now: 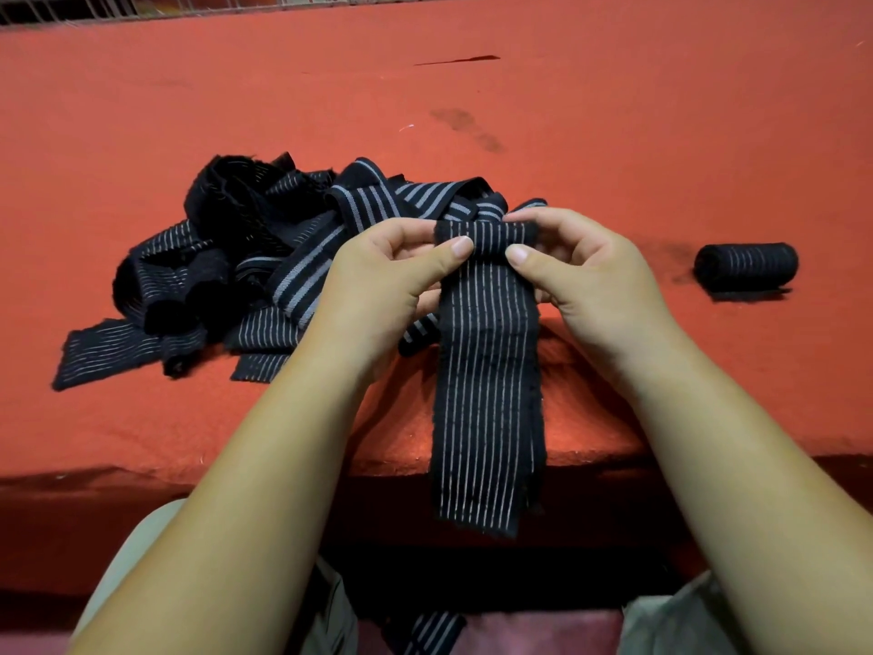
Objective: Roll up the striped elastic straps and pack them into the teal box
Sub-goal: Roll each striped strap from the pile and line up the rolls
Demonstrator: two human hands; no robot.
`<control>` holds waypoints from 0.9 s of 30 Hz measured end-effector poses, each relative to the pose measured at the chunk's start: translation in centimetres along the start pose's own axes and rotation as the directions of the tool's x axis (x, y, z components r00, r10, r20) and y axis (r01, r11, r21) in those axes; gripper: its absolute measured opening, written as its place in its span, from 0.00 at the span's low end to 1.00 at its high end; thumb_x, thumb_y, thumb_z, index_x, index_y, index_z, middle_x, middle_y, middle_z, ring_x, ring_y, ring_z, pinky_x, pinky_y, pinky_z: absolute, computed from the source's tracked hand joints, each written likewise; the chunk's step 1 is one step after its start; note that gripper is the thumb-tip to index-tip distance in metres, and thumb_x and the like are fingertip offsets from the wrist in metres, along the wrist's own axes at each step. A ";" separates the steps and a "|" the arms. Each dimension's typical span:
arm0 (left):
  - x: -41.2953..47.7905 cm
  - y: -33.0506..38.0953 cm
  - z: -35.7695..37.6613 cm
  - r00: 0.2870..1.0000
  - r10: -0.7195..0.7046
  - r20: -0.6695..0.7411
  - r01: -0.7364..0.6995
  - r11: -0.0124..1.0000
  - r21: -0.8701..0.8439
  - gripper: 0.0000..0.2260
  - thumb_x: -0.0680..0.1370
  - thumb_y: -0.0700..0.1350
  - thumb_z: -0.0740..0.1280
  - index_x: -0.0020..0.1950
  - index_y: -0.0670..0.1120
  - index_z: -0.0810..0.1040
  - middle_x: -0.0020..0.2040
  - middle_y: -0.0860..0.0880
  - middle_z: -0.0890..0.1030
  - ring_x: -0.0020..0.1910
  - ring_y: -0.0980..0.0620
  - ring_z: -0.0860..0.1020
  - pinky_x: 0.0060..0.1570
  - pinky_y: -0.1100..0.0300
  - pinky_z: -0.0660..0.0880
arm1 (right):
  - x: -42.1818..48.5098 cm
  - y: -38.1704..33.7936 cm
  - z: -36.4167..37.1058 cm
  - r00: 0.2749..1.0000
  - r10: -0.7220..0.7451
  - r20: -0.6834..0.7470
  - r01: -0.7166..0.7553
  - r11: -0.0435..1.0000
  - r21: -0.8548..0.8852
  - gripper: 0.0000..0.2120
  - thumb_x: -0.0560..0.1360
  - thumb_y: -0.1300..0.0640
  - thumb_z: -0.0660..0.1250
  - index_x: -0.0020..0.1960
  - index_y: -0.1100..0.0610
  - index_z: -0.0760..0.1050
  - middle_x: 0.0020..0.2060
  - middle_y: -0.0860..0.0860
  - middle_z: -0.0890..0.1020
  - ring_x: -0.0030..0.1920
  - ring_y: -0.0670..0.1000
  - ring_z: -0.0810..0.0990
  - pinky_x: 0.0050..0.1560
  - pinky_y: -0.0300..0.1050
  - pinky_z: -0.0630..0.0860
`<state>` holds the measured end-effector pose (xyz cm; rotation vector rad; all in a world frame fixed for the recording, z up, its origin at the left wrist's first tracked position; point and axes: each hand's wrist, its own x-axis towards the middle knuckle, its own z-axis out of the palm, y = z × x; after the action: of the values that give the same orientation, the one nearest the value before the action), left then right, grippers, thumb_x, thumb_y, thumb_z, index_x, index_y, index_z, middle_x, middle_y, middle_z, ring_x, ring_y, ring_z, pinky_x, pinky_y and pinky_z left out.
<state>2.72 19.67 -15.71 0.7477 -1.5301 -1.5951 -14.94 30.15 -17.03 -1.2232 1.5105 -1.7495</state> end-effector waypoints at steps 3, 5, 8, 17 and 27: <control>-0.3 0.2 0.2 0.999 -0.007 0.045 0.006 1.000 0.024 0.09 0.80 0.45 0.77 0.59 0.45 0.86 0.51 0.46 0.88 0.51 0.45 0.88 0.48 0.51 0.84 | -0.1 -0.2 0.0 1.000 -0.018 0.009 0.018 1.000 0.021 0.16 0.81 0.70 0.70 0.65 0.56 0.82 0.54 0.58 0.87 0.50 0.48 0.84 0.51 0.45 0.83; -0.3 0.2 0.2 0.998 0.034 0.049 -0.035 0.999 0.024 0.07 0.81 0.44 0.76 0.59 0.47 0.86 0.54 0.43 0.88 0.54 0.41 0.88 0.51 0.43 0.85 | -0.1 -0.3 -0.1 1.000 -0.017 0.016 0.016 0.999 0.043 0.17 0.80 0.70 0.70 0.65 0.55 0.83 0.58 0.60 0.86 0.53 0.52 0.85 0.59 0.56 0.84; -0.4 0.3 0.4 0.995 0.093 0.028 -0.093 0.995 0.021 0.08 0.82 0.39 0.75 0.58 0.49 0.86 0.53 0.42 0.88 0.55 0.41 0.88 0.60 0.38 0.83 | -0.2 -0.4 0.0 0.999 0.018 0.036 -0.021 0.996 0.089 0.18 0.80 0.65 0.72 0.65 0.48 0.83 0.54 0.56 0.86 0.56 0.55 0.85 0.65 0.65 0.80; -0.5 0.7 0.6 0.999 0.036 0.016 -0.037 0.999 0.022 0.07 0.83 0.46 0.74 0.61 0.49 0.87 0.52 0.48 0.88 0.47 0.51 0.88 0.50 0.52 0.86 | 0.0 -0.5 0.1 0.998 -0.065 -0.018 0.066 0.997 0.051 0.13 0.81 0.67 0.72 0.63 0.57 0.83 0.56 0.56 0.88 0.55 0.50 0.86 0.59 0.47 0.83; -0.2 0.4 0.2 0.998 0.057 -0.010 -0.057 0.997 -0.047 0.12 0.80 0.39 0.76 0.64 0.44 0.85 0.52 0.48 0.88 0.56 0.48 0.87 0.59 0.50 0.85 | 0.2 -0.3 0.3 0.999 0.030 -0.020 -0.029 0.998 0.050 0.10 0.84 0.55 0.71 0.64 0.54 0.85 0.56 0.51 0.89 0.53 0.50 0.86 0.58 0.53 0.83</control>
<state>2.66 19.97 -15.33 0.6782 -1.4896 -1.5781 -14.72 29.94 -16.71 -1.1561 1.4803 -1.7755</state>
